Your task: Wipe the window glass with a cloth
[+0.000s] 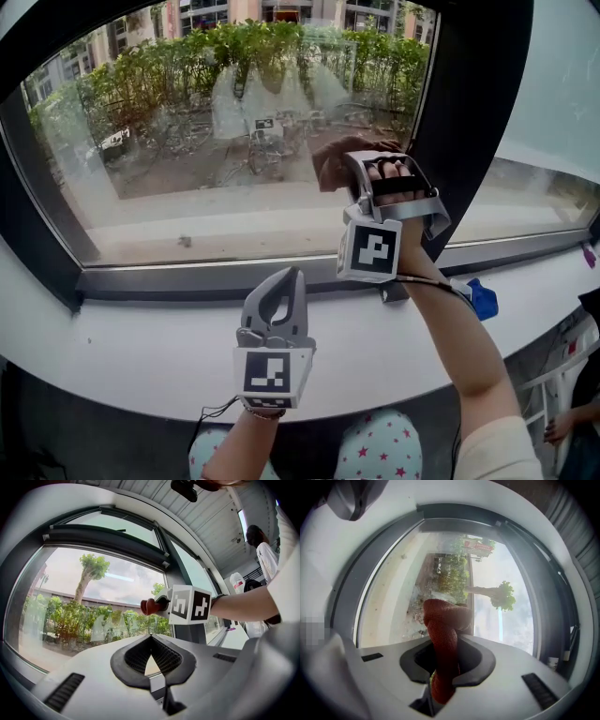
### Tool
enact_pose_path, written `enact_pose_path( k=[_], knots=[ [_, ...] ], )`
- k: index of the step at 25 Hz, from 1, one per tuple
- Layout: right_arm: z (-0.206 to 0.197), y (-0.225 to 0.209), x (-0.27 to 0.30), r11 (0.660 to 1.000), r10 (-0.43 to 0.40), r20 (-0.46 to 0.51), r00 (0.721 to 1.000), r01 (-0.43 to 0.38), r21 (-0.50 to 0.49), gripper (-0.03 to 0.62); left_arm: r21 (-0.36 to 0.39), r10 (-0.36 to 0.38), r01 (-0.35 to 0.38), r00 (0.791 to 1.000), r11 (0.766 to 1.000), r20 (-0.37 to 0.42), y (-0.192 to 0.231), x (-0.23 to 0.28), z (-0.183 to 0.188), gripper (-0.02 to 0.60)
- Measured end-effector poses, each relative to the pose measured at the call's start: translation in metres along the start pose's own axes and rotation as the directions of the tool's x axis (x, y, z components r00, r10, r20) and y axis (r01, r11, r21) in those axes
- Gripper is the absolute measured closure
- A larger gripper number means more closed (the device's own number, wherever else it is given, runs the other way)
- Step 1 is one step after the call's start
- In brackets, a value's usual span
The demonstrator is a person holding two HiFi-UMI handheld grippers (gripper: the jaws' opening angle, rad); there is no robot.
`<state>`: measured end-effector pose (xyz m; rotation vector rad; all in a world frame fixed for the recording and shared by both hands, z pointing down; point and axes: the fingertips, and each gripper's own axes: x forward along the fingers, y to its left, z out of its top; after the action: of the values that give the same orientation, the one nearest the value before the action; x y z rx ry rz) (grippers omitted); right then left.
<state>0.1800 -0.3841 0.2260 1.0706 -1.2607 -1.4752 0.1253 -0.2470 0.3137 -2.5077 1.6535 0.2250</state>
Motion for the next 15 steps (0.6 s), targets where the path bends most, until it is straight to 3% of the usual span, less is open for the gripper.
enact_pose_path(
  k=[4,15],
  knots=[
    [0.001,0.038,0.004,1.0,0.016,0.001,1.0,-0.016,-0.004,0.525,0.029,-0.009,0.009,1.0,1.0,-0.026,-0.001,0.0,-0.012,0.561],
    [-0.011,0.091,0.002,0.999,0.013,-0.037,0.999,-0.012,0.03,0.513,0.031,-0.007,0.009,0.999,0.999,-0.044,-0.001,-0.002,-0.025,0.561]
  ],
)
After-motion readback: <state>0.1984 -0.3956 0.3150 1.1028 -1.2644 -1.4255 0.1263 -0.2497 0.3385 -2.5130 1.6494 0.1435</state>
